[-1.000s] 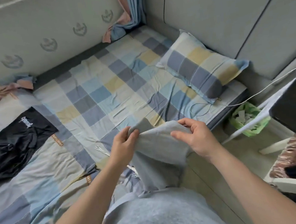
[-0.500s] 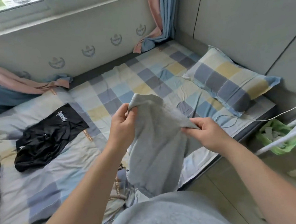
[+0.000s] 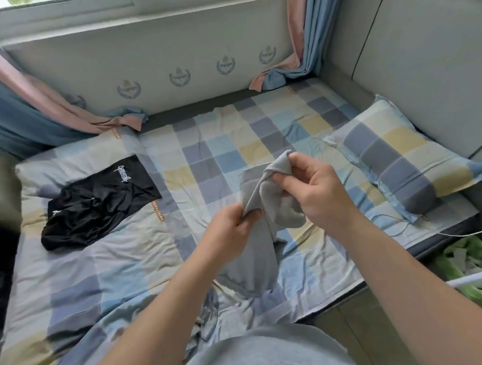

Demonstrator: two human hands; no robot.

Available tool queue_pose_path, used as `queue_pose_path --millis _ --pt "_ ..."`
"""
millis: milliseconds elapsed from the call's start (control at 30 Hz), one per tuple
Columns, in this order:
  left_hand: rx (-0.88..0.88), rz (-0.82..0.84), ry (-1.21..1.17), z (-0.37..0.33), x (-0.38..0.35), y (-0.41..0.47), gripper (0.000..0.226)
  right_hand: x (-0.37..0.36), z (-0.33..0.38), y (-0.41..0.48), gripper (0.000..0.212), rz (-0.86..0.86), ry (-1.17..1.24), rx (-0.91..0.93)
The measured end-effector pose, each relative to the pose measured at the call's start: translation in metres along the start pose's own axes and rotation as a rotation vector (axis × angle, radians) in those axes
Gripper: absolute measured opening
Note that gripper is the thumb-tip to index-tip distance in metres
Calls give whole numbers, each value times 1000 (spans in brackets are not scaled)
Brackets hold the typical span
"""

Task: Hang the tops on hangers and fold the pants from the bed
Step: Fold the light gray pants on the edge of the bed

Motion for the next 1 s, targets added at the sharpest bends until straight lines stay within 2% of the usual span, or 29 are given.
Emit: queue_pose_path --millis 133,233,367,433,500,600,700,767,833,900,1000 --pt "17 -158 -226 -16 6 16 25 33 -29 2 36 33 136 -80" --pt "18 -238 -479 -34 3 28 19 56 -65 -5 63 201 35 -283" --pt "-16 -292 -626 -57 -5 47 17 65 -109 -19 50 484 47 -549" --pt "-16 -343 -644 -62 -7 57 15 74 -128 -23 35 493 -107 -622" --pt "24 -393 -621 -62 -10 65 19 89 -135 -21 23 407 -176 -597" --pt "116 -424 -590 -54 -13 77 41 110 -128 -12 19 352 -132 -522" --pt "144 -308 -568 -49 -30 89 56 129 -118 -2 24 321 -78 -467" --pt "180 -220 -549 -45 -49 94 76 141 -110 5 29 277 -89 -416" --pt "209 -126 -551 -41 -72 95 81 153 -101 12 29 228 -89 -363" --pt "261 -54 -448 -42 -90 94 85 161 -92 17 25 179 -34 -316" --pt "379 -38 -295 -42 -114 95 117 167 -83 22 23 143 100 -258"
Point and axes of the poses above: each hand's wrist, its own y-axis towards the middle knuckle, its own x-axis out of the back of the hand, z = x × y, the point moved 4 cm from there along y, towards the middle knuckle, and after that the axes turned 14 degrees about z, right-handed, at the moved point
